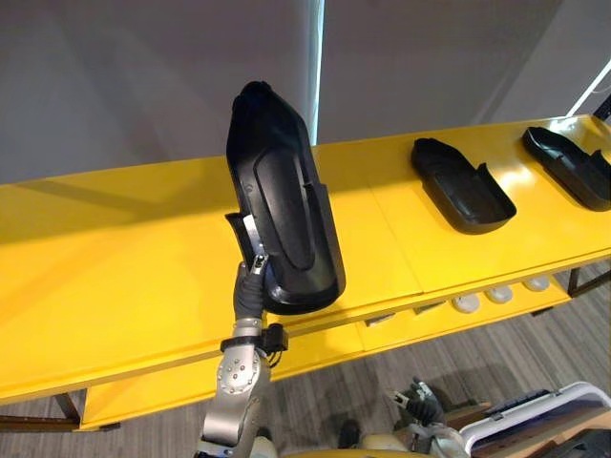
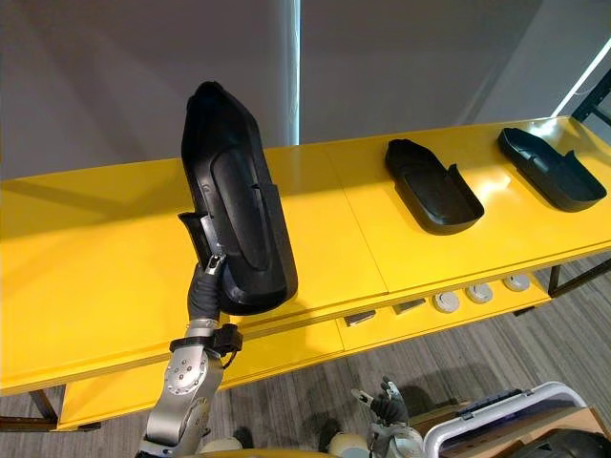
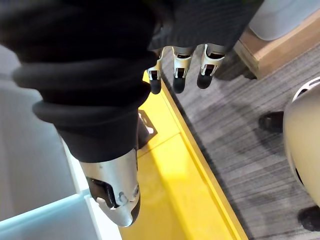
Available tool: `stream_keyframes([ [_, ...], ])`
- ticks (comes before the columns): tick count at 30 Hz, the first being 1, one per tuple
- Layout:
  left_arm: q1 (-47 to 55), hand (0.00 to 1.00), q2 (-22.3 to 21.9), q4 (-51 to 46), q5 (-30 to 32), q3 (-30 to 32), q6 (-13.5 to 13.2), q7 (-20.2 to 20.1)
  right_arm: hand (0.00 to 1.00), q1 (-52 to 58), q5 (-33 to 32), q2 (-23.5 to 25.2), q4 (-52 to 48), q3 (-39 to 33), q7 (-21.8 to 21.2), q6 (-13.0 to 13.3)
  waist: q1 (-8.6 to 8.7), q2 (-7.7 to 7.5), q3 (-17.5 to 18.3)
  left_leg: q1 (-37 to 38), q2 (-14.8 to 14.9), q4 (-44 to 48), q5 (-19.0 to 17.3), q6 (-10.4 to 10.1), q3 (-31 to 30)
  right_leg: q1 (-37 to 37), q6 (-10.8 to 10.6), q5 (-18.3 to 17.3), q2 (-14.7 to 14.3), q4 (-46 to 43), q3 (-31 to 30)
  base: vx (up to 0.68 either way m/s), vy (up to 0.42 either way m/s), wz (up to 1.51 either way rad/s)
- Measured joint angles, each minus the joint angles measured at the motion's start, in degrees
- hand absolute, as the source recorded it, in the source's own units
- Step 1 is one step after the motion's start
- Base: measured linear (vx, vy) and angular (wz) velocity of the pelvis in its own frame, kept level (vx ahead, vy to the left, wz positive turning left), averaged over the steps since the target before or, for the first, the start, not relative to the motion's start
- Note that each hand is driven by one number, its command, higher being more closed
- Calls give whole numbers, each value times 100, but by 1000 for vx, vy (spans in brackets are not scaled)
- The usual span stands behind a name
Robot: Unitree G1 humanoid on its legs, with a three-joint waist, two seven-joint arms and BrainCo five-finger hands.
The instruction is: Walk over and take plastic housings, then place them on the shelf
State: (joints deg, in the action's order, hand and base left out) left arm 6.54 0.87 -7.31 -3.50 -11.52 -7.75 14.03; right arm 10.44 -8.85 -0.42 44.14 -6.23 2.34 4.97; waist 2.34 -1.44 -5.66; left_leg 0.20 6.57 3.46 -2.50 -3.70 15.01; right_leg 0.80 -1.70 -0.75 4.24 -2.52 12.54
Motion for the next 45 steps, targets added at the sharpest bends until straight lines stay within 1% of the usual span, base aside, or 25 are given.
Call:
stream_keyframes([
  [2,-165,100,11,245,138,127,41,120,0,12,19,1,6,-2,-4,-3,15,0,0,73,-45,-165,102,7,27,-34,-7,90,4,118,-31,-77,38,-9],
  [7,-683,100,58,1142,575,587,302,500,0,17,54,-22,25,-3,-5,-25,79,4,6,264,-75,-596,375,-35,74,-37,14,238,-48,261,-121,-107,-9,-10],
  [8,-855,100,88,1436,678,761,396,626,0,11,58,-43,30,0,-8,-40,152,10,11,266,-84,-727,454,-49,80,6,5,297,-62,319,-134,-95,-14,-5],
  [11,-1158,100,182,1770,804,1057,531,859,0,24,87,-100,30,0,-11,-50,208,9,22,252,-96,-885,563,-84,141,47,-24,436,-100,487,-191,-110,-13,-13],
  [13,-1357,100,239,1970,864,1241,620,953,0,70,126,-155,29,-2,-9,-54,233,15,39,263,-98,-888,569,-93,169,41,-22,493,-106,555,-196,-70,-11,-10],
  [15,-1516,100,278,2248,880,1461,733,1021,0,135,171,-204,29,-2,-15,-58,316,19,92,252,-109,-921,558,-110,169,25,-9,547,-109,672,-205,-57,-10,-4],
  [18,-1712,100,289,2425,933,1572,778,1102,0,151,176,-227,29,-4,-21,-58,325,23,98,252,-120,-925,552,-119,171,24,-37,568,-105,690,-235,-8,-2,-2],
  [19,-1788,0,294,2509,949,1599,809,1129,0,150,180,-221,29,-2,-29,-58,326,21,99,252,-123,-926,552,-120,173,22,-50,577,-104,700,-257,0,0,0],
  [24,-2121,0,418,2768,992,1737,931,1236,0,113,263,-221,29,-2,-104,-58,340,19,100,252,-158,-928,571,-89,194,-50,-57,636,-102,817,-303,26,2,-2],
  [26,-2228,0,419,2823,988,1825,973,1241,0,103,267,-220,29,-1,-119,-58,343,17,101,252,-166,-916,572,-88,194,-51,-10,672,-106,816,-304,39,6,-1],
  [31,-2280,0,419,2840,972,1886,985,1297,0,43,271,-220,30,-2,-120,-58,358,16,101,256,-176,-899,573,-87,170,-59,-9,673,-120,816,-290,14,2,0],
  [37,-2281,0,383,2840,448,1883,981,1391,0,-12,262,-220,146,-4,-124,-73,372,1,105,264,-192,-930,584,-73,71,-105,-8,674,-111,817,-191,-29,-2,7],
  [38,-2281,0,382,2839,365,1883,978,1397,0,-10,258,-218,185,-4,-125,-110,369,-12,107,264,-194,-931,584,-73,70,-103,-8,673,-103,818,-191,0,0,0],
  [42,-2280,0,380,2825,310,1875,973,1383,0,-4,242,-216,203,-5,-129,-120,361,-47,106,253,-213,-933,583,-73,62,-68,-22,665,-67,823,-188,-41,14,1],
  [43,-2279,0,369,2808,311,1864,973,1379,0,-4,240,-216,203,-8,-129,-123,358,-61,104,245,-226,-933,583,-74,56,-63,-62,648,-52,830,-182,-33,8,3],
  [45,-2278,0,345,2792,310,1837,974,1377,0,-3,237,-216,203,-18,-129,-125,355,-67,103,242,-244,-933,582,-74,39,-68,-77,646,-32,829,-172,-12,13,5],
])
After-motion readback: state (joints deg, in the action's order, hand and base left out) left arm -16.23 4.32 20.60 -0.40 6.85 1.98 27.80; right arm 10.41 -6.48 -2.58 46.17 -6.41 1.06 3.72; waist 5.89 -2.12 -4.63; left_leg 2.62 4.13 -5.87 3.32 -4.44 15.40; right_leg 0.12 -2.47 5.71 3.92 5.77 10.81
